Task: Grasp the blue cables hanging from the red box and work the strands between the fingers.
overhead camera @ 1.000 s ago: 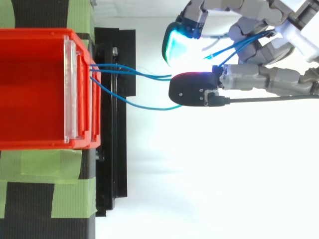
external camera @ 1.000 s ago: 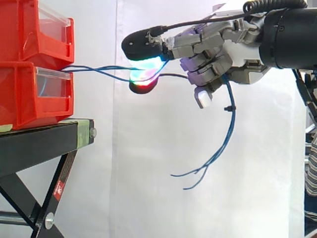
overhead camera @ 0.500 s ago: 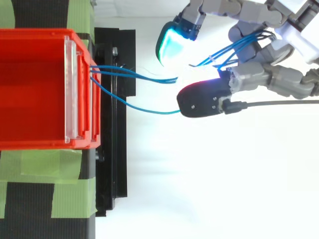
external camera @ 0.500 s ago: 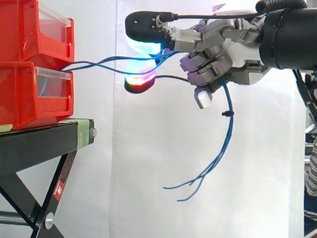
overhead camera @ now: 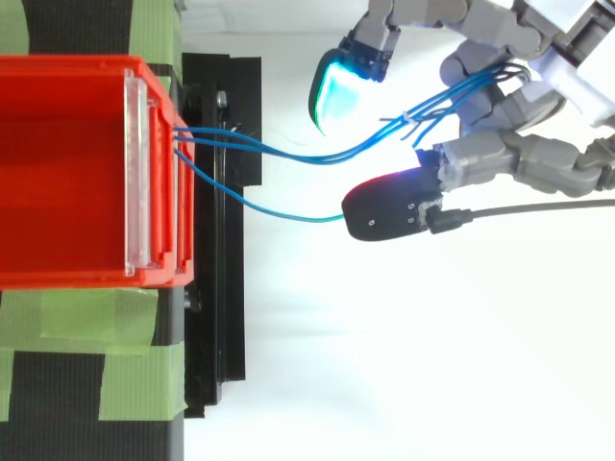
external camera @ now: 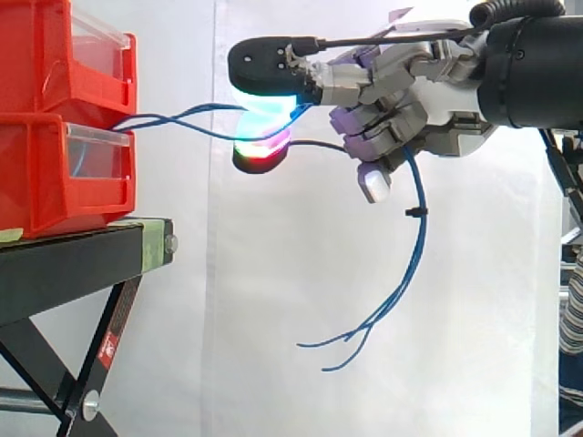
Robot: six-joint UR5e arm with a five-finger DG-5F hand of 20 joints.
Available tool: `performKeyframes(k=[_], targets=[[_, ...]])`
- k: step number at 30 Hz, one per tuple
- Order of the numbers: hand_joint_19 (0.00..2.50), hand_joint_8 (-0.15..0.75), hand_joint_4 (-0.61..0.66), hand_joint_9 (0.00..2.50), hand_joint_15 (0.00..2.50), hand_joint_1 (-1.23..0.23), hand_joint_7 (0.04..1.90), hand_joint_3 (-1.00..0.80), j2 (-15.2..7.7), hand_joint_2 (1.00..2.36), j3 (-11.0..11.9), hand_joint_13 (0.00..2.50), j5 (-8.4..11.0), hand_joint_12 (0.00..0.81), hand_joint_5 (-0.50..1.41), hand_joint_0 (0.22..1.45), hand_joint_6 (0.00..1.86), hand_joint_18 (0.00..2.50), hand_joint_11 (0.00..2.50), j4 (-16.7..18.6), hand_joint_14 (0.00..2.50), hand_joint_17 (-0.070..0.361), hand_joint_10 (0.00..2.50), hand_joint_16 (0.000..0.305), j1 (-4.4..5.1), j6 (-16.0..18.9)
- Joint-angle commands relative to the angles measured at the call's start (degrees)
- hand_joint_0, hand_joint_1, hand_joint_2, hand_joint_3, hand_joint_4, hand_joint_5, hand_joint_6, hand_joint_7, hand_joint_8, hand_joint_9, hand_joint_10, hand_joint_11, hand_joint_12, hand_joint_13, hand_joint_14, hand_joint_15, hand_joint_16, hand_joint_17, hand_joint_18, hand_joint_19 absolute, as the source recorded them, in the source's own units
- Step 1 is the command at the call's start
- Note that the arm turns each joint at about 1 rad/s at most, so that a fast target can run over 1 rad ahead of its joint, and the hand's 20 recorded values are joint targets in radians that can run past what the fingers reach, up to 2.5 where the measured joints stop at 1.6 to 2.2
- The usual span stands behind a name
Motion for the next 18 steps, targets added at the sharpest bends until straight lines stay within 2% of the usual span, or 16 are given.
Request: performKeyframes(k=[1, 3, 8, 18], targets=[[0.6, 0.532, 0.23, 1.78, 1.71, -0.73, 1.18, -0.85, 0.0, 1.0, 0.0, 1.96, -1.34, 0.684, 0.14, 0.81, 0.49, 2.5, 2.5, 0.0, 2.5, 0.182, 2.5, 0.243, 0.03, -0.6], [0.6, 0.532, 0.23, 1.78, 1.71, -0.72, 1.18, -0.84, 0.0, 1.0, 0.0, 1.96, -2.31, 0.684, 0.14, 0.81, 0.52, 2.5, 2.5, 0.2, 2.5, 0.182, 2.5, 0.243, 0.11, -0.8], [0.6, 0.532, 0.25, 1.78, 1.71, -0.67, 1.16, -0.77, 0.0, 1.01, 0.0, 1.96, -2.22, 0.684, 0.17, 0.87, 0.58, 2.5, 2.5, 0.3, 2.5, 0.182, 2.5, 0.243, 0.11, -0.8], [0.6, 0.532, 0.26, 1.78, 1.71, -0.62, 1.19, -0.69, 0.0, 1.01, 0.0, 1.96, -2.13, 0.684, 0.22, 0.89, 0.48, 2.5, 2.5, 0.3, 2.5, 0.182, 2.5, 0.243, 0.11, -0.7]])
